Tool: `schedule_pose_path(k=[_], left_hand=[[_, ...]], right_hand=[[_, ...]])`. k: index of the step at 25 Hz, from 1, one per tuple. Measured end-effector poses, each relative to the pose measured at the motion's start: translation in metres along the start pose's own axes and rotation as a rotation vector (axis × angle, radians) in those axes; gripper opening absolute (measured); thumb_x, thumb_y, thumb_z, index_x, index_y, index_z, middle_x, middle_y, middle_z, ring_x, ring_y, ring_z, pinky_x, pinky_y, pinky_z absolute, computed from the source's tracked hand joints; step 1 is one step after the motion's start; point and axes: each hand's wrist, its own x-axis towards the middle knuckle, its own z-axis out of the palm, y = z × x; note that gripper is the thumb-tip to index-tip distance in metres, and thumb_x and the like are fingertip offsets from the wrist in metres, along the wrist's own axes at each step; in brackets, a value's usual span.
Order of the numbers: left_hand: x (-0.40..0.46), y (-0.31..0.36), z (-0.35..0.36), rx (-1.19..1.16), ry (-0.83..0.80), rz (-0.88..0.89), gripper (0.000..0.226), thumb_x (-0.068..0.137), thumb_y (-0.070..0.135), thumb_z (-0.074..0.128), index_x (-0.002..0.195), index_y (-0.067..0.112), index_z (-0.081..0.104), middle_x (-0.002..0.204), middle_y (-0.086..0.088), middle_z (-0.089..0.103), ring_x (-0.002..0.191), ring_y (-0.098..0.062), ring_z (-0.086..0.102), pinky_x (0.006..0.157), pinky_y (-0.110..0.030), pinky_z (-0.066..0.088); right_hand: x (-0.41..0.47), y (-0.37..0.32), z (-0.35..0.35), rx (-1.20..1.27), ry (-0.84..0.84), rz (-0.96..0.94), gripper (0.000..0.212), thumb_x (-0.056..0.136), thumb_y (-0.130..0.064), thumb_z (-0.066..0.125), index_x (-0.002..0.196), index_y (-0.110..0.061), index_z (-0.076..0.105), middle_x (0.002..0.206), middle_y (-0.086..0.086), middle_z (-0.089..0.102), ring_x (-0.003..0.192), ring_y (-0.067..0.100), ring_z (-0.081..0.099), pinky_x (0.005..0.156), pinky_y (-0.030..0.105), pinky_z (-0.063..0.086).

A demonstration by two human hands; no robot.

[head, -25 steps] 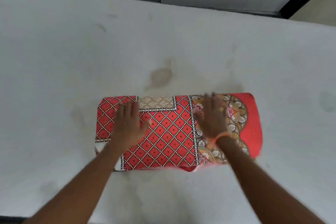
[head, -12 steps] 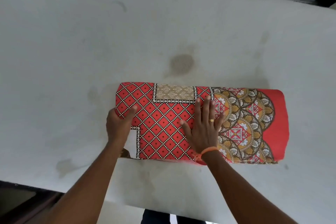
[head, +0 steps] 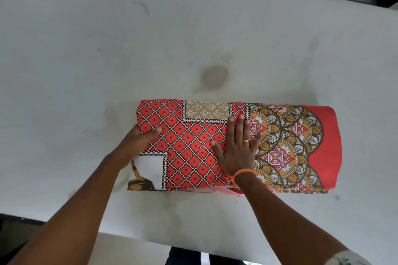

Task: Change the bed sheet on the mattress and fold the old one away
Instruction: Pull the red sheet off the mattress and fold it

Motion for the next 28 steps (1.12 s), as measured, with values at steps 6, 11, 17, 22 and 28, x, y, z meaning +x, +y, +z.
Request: schedule_pose_path(k=[6,11,17,22,28], left_hand=[[-0.06,0.101,0.055,0.209,-0.282,0.242,0.08,0.089,0.01,0.07,0.135,0.029,0.008,0.119,0.007,0.053,0.1,-0.003,0.058,0.077,-0.016,0.054],[-0.079,0.153,0.208,0.43,-0.033,0.553,0.064,0.081,0.024,0.068,0.127,0.013,0.025,0.105,-0.009,0.064,0.09,-0.03,0.069,0.076,-0.043,0.057],[-0.079,0.164,0.378,0.521,-0.213,0.609,0.071,0.077,0.015,0.069,0.138,0.007,0.033,0.128,-0.016,0.05,0.115,-0.036,0.056,0.093,-0.04,0.049],[-0.047,0.142,0.371,0.473,-0.579,0.56,0.046,0.082,-0.002,0.06,0.128,0.002,0.057,0.125,-0.014,0.061,0.111,-0.021,0.06,0.09,-0.027,0.053],[0.019,0.129,0.32,1.25,0.109,1.032,0.093,0.085,0.071,0.047,0.153,0.011,0.025,0.157,-0.021,0.026,0.146,-0.04,0.022,0.118,-0.053,0.024]], right_hand=[[0.012,0.022,-0.03,0.598,-0.255,-0.012,0.085,0.083,-0.073,0.028,0.154,-0.033,0.005,0.161,-0.006,-0.012,0.147,0.016,-0.017,0.105,0.052,-0.032],[0.018,0.108,-0.135,1.834,-0.522,0.343,0.06,0.09,-0.069,0.035,0.103,-0.02,0.068,0.091,0.004,0.072,0.078,0.02,0.066,0.073,0.033,0.047],[-0.009,0.224,-0.162,1.72,-0.29,0.379,0.064,0.087,-0.059,0.053,0.13,-0.011,0.058,0.126,0.015,0.064,0.119,0.031,0.059,0.102,0.044,0.045],[0.002,0.262,-0.106,1.143,-0.09,0.669,0.072,0.069,-0.072,0.059,0.099,-0.007,0.066,0.099,0.015,0.072,0.093,0.029,0.067,0.09,0.051,0.052],[0.019,0.232,-0.078,0.553,0.109,0.791,0.052,0.099,-0.056,0.025,0.107,-0.01,0.048,0.107,0.02,0.063,0.095,0.04,0.061,0.072,0.04,0.039]])
